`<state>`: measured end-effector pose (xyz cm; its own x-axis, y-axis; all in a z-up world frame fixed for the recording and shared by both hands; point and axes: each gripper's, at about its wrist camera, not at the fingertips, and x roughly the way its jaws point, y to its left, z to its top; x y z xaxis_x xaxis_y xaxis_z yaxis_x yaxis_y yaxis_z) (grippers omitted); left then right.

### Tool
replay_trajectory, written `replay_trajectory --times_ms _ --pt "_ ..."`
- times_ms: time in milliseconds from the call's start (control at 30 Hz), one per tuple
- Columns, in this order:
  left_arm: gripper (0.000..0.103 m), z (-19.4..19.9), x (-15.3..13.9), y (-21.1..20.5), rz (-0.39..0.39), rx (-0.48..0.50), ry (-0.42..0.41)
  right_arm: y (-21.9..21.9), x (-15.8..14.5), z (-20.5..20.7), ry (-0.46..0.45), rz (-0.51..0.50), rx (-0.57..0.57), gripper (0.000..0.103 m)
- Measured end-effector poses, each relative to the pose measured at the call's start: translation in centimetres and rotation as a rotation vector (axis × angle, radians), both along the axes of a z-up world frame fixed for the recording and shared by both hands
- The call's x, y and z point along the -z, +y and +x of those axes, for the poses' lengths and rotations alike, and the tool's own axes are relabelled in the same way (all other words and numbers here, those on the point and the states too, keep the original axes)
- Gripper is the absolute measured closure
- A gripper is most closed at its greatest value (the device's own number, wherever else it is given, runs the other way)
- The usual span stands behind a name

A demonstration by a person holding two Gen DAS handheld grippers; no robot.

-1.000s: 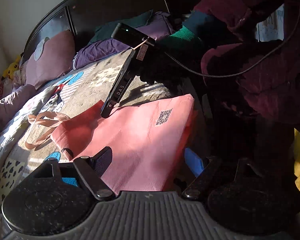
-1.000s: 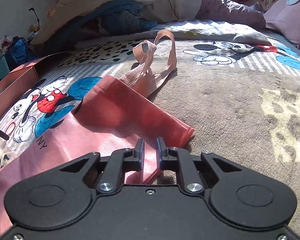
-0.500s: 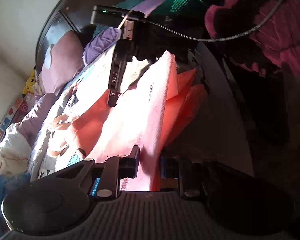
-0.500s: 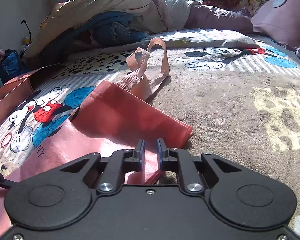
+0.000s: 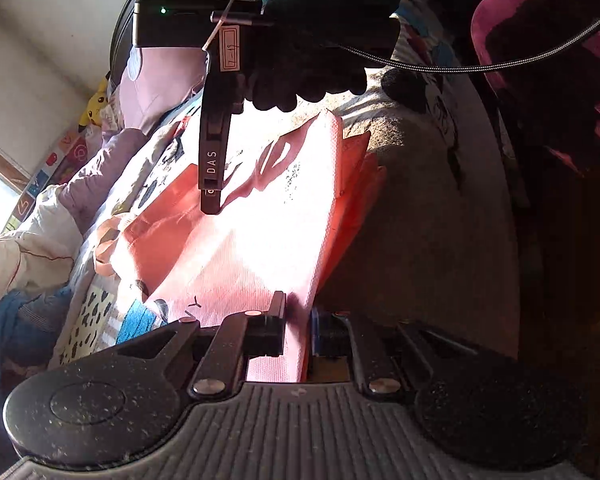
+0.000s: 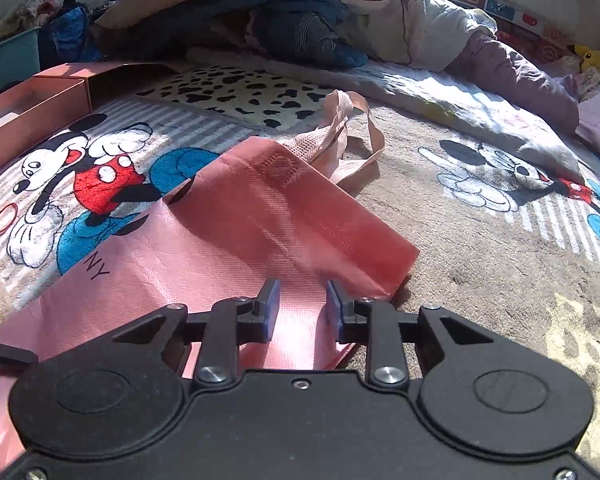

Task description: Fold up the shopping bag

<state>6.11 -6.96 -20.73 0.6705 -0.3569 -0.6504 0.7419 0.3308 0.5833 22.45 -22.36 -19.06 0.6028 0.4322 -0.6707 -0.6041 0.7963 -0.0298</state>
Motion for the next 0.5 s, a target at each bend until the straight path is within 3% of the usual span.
replay_trajectory --times_ms 33,133,367,500 --pt "0.092 0.0 0.0 0.0 0.004 0.007 0.002 -0.1 -0.2 -1.0 -0.009 -0.009 -0.038 0.076" --pt "0.092 0.1 0.0 0.3 0.013 0.033 0.014 0.2 -0.4 -5.1 -0.067 -0.088 -0.225 0.061" --pt "0.092 0.9 -0.1 0.6 0.033 0.066 0.051 -1.2 -3.7 -8.8 -0.159 -0.137 -0.412 0.058" --pt "0.092 1.5 -0.6 0.7 0.017 0.052 0.109 -0.7 -5.3 -10.8 -0.188 -0.115 -0.576 0.055"
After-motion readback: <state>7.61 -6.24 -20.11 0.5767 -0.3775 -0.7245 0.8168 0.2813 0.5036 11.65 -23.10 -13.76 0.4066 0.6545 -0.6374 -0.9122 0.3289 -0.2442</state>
